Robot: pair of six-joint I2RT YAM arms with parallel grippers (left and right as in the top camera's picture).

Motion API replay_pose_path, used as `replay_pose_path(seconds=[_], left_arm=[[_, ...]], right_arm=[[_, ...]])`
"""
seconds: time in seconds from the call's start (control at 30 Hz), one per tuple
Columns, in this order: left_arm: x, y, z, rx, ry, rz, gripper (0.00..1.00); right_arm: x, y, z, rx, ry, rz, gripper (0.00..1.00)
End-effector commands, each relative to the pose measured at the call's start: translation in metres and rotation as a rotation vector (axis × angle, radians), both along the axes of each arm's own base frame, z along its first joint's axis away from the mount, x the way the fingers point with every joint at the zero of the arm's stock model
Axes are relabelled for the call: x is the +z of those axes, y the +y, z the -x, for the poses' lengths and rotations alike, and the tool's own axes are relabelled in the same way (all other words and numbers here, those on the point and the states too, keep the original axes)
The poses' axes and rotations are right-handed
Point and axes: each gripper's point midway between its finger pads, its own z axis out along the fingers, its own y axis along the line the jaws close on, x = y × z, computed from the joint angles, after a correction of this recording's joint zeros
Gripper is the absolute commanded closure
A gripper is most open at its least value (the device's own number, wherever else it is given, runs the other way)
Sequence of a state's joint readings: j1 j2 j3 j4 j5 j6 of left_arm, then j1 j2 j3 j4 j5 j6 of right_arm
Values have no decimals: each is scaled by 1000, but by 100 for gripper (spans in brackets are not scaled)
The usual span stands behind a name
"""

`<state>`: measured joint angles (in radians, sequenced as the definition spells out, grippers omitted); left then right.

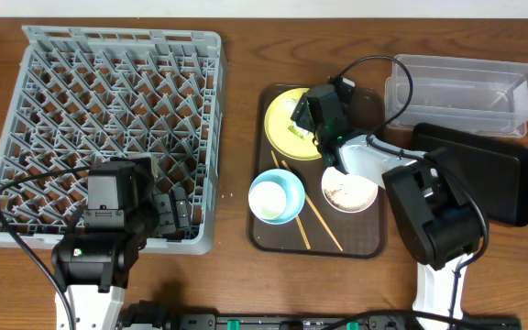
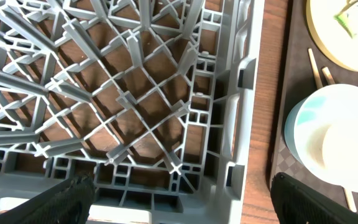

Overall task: Sort waste into correct bins and load items into the dishwasher
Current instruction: 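Grasp the green wrapper and tissue with the right gripper, then carry the wrapper to the clear bin and release it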

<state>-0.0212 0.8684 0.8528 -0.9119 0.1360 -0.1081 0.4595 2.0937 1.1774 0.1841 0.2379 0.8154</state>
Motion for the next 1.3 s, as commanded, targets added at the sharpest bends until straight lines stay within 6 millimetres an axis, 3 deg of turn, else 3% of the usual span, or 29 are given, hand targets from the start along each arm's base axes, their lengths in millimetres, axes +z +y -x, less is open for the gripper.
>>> replay_pose_path(seconds=[0.0,0.2,0.33,0.43,0.53,0.67,0.73,0.8,0.93,1.1,1.27], left_arm=[[9,-1,-4,7,-24,14,8],[9,-1,-4,7,-24,14,8],[10,-1,-4,7,-25,14,8],[9,-1,-4,7,-24,14,8],[10,-1,-4,7,-26,14,8],[10,-1,-4,7,-28,14,8],[10,-1,-4,7,-28,13,8],[10,-1,-4,7,-28,14,8],[10,-1,-4,7,-28,14,8],[10,-1,-4,7,-28,14,8],[10,-1,-5,7,-29,14,8]], right_arm=[[-14,-1,1,-25,22,3,49],[-14,1,2,-12,26,-1,97],[-9,8,4,84,21,40,99],[7,3,10,136,32,103,99],[38,-7,15,186,23,148,99],[93,-26,22,242,-31,200,99],[116,-43,27,222,-43,219,99],[139,-73,33,158,-49,228,99],[165,-123,35,53,-64,227,99],[180,-196,28,-128,-90,249,99],[184,-247,23,-268,-111,283,99]])
